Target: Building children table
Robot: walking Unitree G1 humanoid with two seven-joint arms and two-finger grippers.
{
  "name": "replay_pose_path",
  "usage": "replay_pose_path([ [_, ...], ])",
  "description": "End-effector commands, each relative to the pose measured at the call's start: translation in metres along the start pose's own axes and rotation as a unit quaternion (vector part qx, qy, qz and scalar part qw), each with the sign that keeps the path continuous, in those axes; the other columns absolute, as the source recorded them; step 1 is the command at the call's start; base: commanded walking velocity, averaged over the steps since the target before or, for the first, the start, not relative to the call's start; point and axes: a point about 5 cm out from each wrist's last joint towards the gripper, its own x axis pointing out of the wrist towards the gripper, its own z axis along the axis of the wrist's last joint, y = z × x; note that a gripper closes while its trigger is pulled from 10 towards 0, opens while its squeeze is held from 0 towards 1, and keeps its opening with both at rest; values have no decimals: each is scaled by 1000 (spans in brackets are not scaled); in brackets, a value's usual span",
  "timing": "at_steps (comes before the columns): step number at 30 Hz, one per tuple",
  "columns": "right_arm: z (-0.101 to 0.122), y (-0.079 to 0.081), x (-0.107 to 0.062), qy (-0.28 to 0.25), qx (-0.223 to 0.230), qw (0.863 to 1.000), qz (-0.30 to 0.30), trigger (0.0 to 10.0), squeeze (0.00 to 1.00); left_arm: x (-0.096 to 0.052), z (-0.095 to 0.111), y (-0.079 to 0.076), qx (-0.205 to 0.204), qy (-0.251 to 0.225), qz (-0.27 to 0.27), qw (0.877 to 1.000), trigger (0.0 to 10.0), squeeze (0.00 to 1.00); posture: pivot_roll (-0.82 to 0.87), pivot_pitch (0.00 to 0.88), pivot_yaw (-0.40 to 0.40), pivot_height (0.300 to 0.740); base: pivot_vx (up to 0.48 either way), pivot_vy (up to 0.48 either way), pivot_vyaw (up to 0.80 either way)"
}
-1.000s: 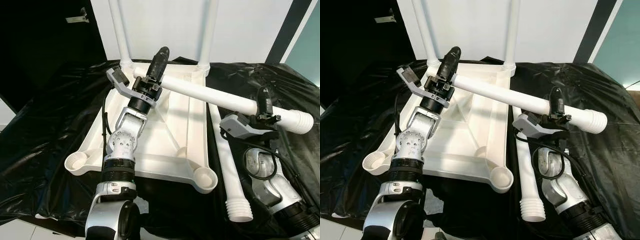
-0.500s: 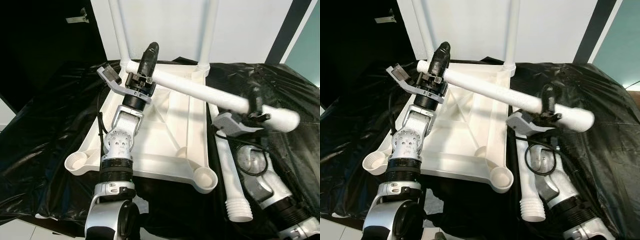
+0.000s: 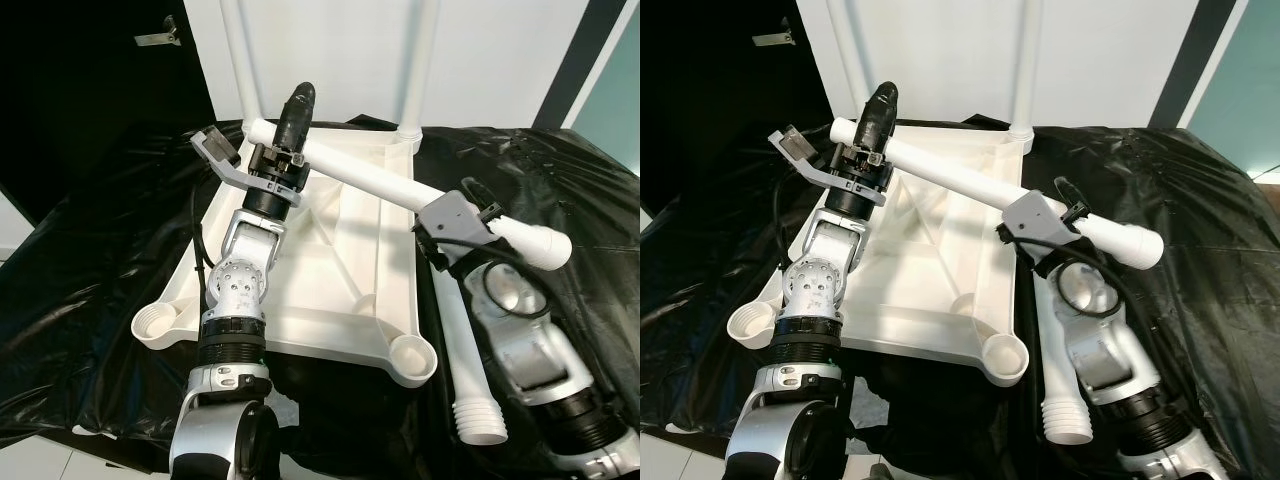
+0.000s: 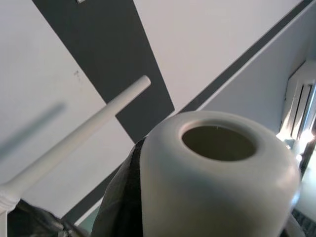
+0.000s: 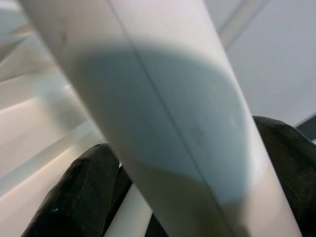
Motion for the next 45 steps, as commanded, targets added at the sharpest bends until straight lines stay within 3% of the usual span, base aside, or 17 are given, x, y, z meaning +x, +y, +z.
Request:
replay_pose_path([
  [1,-15,0,-8,37,26,997,60,10000,0,7,-9,-13,-26,2,-56,998,0,0,-87,0,31,740,0,0,0],
  [6,-27,-7,-15,61,20,995,81,9255,0,7,-10,-13,-24,5,-57,998,0,0,-97,0,38,740,0,0,0],
  [7,-29,-6,-16,63,18,994,90,0,0,7,-11,-13,-25,7,-58,998,0,0,-98,0,40,740,0,0,0],
  [16,-15,-7,-11,41,18,996,71,0,0,11,-11,-13,-25,8,-55,998,0,0,-98,0,44,740,0,0,0],
  [17,-12,-8,-9,37,8,998,57,0,0,11,-12,-12,-21,12,-47,999,863,0,-97,0,43,740,0,0,0],
  [18,-8,-8,-5,27,-19,999,25,0,0,10,-14,-9,-13,20,-33,999,10000,0,-95,0,41,740,0,0,0],
  [21,-6,-4,-2,19,-34,999,-1,0,0,10,-15,-7,-7,23,-20,1000,10000,47,-94,0,41,740,0,0,0],
  [22,-6,-1,0,17,-43,999,-21,0,0,10,-16,-6,-3,25,-13,1000,10000,451,-95,0,38,740,0,0,0],
  [25,-6,2,2,15,-48,998,-41,0,0,11,-16,-4,0,26,-5,1000,10000,498,-95,0,37,740,0,0,0],
  [26,-7,10,4,13,-54,994,-90,0,0,11,-18,-2,2,28,8,1000,10000,549,-93,0,36,740,0,0,0],
  [28,-8,14,5,13,-53,993,-108,0,0,12,-18,-3,-1,30,9,1000,10000,475,-93,0,36,740,0,0,0],
  [30,-9,18,9,12,-58,989,-139,0,0,12,-20,-4,-4,34,6,999,10000,0,-91,0,37,740,0,0,0],
  [35,-7,18,15,0,-94,979,-181,0,0,12,-23,-6,-2,43,2,999,10000,0,-83,0,36,740,0,0,0],
  [37,-3,18,20,-22,-161,962,-221,0,0,12,-26,-7,10,53,1,999,10000,0,-78,0,36,740,0,0,0],
  [42,4,15,22,-67,-193,936,-287,0,0,12,-29,-11,13,60,-2,998,10000,0,-57,0,30,740,0,0,0],
  [43,6,16,22,-73,-185,936,-290,0,0,11,-28,-14,8,54,-16,998,6706,0,-52,0,30,740,0,0,0],
  [45,7,16,22,-75,-179,937,-290,0,0,11,-27,-16,4,50,-26,998,6706,0,-51,0,30,740,0,0,0],
])
